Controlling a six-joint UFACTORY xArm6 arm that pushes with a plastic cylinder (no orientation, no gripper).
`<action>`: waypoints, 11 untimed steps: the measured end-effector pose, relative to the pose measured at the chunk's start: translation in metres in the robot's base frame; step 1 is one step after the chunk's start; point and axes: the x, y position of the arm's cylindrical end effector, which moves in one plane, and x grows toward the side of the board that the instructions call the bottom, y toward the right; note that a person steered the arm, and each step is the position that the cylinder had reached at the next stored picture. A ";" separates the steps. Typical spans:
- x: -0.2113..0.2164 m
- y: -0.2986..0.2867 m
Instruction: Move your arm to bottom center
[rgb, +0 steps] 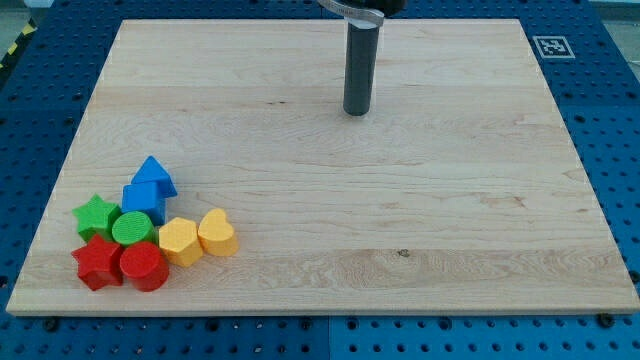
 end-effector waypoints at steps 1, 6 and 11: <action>0.002 0.000; 0.172 -0.035; 0.245 -0.108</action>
